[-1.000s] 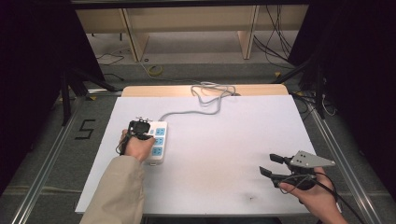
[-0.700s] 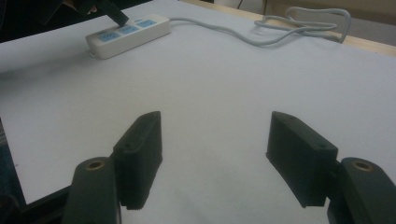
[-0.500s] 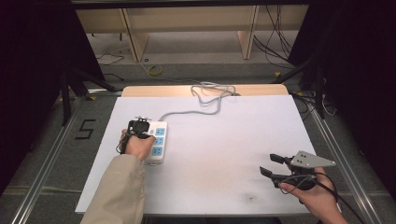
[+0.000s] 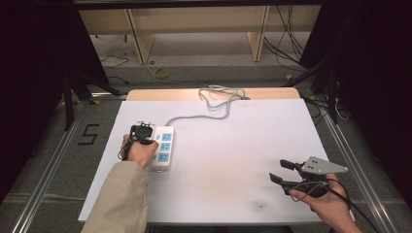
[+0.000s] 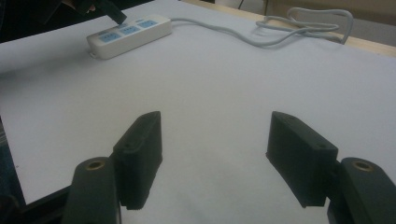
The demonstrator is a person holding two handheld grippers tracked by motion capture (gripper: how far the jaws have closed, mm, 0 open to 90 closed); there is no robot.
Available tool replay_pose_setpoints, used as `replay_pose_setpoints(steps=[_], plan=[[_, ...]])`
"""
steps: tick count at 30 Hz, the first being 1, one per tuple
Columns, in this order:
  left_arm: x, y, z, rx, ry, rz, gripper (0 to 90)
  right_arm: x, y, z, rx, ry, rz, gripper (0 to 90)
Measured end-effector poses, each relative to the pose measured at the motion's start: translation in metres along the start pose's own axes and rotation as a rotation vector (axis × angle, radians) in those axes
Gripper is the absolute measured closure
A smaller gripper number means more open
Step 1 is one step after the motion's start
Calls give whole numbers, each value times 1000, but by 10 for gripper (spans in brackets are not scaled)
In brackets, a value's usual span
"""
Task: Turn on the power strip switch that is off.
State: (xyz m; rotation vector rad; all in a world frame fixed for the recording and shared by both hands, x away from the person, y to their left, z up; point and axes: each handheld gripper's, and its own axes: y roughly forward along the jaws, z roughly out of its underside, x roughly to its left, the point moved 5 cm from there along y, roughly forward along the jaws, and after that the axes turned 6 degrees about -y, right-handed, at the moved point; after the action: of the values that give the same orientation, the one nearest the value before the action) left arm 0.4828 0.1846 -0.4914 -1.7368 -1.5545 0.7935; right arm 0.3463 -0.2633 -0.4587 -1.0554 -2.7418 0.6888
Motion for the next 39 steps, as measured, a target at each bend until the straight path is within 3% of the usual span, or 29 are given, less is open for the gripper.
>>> replay_pose_setpoints(steps=[3, 5, 7, 11, 27, 39], plan=[[0, -1, -1, 0, 5, -1, 900, 0, 1, 0, 0, -2, -2, 359], [-1, -4, -3, -18, -16, 24, 900, 0, 0, 0, 1, 1, -3, 359], [-2, -8, -6, -24, -1, 22, 900, 0, 0, 0, -1, -2, -3, 359], [-5, -4, -3, 6, 0, 36, 900, -1, -1, 1, 2, 1, 1, 359], [-7, 0, -1, 23, 27, 5, 900, 0, -1, 1, 0, 0, 0, 359], [-7, 0, 0, 36, 30, 12, 900, 0, 0, 1, 1, -1, -1, 359]])
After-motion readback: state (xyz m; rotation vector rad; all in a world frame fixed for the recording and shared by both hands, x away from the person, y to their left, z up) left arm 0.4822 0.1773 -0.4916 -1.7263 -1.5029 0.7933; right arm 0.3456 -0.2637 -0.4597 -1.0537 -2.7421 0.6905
